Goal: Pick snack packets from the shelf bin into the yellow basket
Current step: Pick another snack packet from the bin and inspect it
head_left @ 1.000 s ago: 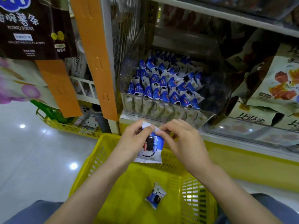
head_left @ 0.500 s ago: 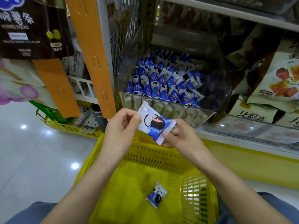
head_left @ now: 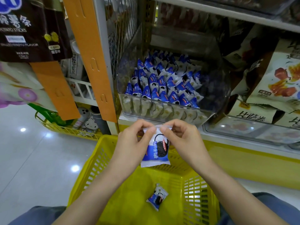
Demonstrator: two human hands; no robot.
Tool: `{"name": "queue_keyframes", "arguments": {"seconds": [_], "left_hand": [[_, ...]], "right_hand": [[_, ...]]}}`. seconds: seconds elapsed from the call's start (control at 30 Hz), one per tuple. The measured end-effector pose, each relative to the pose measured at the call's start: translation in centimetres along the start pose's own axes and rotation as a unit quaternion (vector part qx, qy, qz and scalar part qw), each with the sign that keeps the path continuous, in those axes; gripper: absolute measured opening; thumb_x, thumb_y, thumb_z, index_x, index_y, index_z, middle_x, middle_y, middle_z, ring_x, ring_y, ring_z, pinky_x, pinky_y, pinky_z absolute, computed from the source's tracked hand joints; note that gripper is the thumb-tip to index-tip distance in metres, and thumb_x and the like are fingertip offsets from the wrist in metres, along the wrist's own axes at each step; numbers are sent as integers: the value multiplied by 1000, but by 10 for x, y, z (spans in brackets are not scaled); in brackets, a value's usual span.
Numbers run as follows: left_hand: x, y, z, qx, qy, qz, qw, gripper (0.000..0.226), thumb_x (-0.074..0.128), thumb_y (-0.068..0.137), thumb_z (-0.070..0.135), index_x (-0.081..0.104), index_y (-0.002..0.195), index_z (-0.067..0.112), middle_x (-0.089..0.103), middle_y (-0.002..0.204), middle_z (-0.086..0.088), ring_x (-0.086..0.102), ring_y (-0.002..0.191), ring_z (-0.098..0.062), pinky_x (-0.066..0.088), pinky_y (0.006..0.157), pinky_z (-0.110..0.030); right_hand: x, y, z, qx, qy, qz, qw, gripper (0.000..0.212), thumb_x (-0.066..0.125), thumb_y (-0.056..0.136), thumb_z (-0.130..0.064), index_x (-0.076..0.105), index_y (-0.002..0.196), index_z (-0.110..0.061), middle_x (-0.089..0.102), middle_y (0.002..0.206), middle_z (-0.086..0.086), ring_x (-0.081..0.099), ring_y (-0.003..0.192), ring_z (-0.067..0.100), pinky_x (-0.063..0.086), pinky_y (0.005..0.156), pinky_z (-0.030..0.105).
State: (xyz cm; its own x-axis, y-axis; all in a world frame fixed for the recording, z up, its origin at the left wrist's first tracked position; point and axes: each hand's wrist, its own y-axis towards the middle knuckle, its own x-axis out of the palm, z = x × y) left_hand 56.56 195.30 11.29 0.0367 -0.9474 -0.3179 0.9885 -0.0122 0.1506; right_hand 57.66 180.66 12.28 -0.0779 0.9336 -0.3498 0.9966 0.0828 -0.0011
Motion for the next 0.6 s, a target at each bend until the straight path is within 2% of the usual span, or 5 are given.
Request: {"name": "queue_keyframes", "arguments": {"seconds": [0.13,0.23,0.4,0.5,0.6], "left_hand": [[-3,4,2,-54,-47,-21,997,20,54,91,17,58,72,13,50,51,11,42,49,0,33,50,-17],[-3,6,0,-89,-78,-39,992,22,52,92,16,56,72,11,52,58,1,46,58,-10,37,57,-29],[0,4,-3,-39,-21,-42,998,14,52,93,19,53,79,18,53,60,13,46,56,1,37,53,-18],[2,2,-7,-5,35,-3,999,18,57,89,18,46,93,31,56,90,13,54,79,3,43,64,-11],[-1,4,-8,-18,65,21,998,10,53,92,19,47,97,25,55,89,9,54,80,-2,44,66,-12]], "right_hand": [[1,-2,-2,-15,-7,-36,999,15,62,86,-18,65,74,-25,67,70,-5,63,69,15,52,67,41],[-1,-4,-4,-78,-97,-47,991,11,64,85,-23,65,75,-26,66,71,-9,58,67,5,48,64,24],[-11,3,-7,-103,-154,-12,983,12,66,84,-23,67,73,-30,62,67,-17,56,66,1,39,59,10],[-16,5,-7,-97,-109,46,988,8,64,85,-22,69,79,-25,64,72,-16,59,69,3,50,62,20],[-22,5,-12,-142,-81,67,984,6,64,85,-21,69,84,-22,65,82,-11,62,76,7,55,68,33]]}}
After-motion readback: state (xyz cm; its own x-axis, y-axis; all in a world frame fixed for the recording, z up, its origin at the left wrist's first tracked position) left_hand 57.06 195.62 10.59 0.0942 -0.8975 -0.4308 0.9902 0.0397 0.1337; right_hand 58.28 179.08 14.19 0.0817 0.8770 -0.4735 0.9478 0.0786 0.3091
